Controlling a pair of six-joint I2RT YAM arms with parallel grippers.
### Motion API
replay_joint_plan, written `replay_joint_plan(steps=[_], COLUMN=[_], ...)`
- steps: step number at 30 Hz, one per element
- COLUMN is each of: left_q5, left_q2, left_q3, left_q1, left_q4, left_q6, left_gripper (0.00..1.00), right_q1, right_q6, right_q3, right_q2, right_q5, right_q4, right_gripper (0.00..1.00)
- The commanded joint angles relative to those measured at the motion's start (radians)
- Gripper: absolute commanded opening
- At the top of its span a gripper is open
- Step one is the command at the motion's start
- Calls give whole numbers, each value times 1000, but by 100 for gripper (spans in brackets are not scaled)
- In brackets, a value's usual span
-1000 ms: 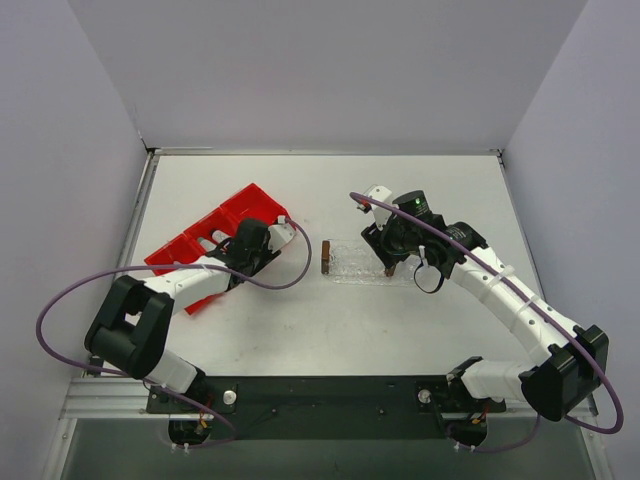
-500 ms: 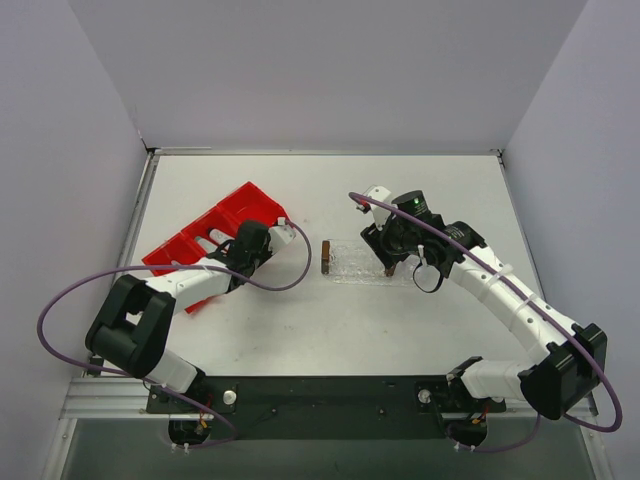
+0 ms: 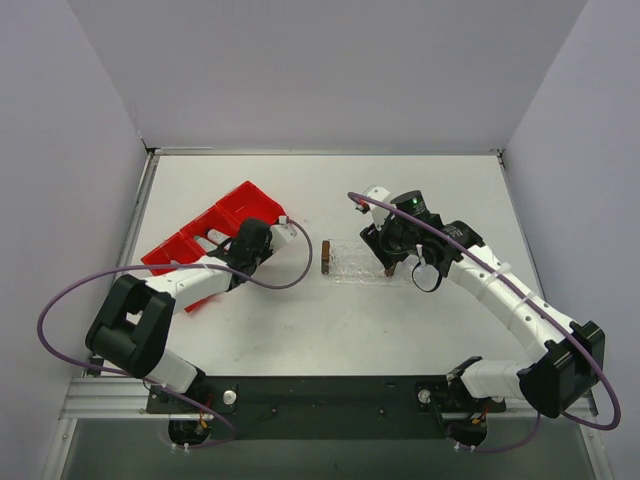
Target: Prepare toiletry sets of a toothbrush and toothpaste on the tray
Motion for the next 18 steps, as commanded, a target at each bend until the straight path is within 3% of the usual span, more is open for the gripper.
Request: replay_joint_plan(steps=[1, 18], left_q5=[-27, -191], left_q2=[-38, -195], left_q3=[76, 266], left_q1=[-6, 9], left_q4=[-43, -69], left_q6=[-11, 147], left_gripper=[0, 0], right_q1=[-8, -11], right_q6=[4, 13], right_q3=[-5, 2], right_q2=[9, 12], right_q5=[-8, -17], right_q4=[0, -5], right_gripper=[51, 51])
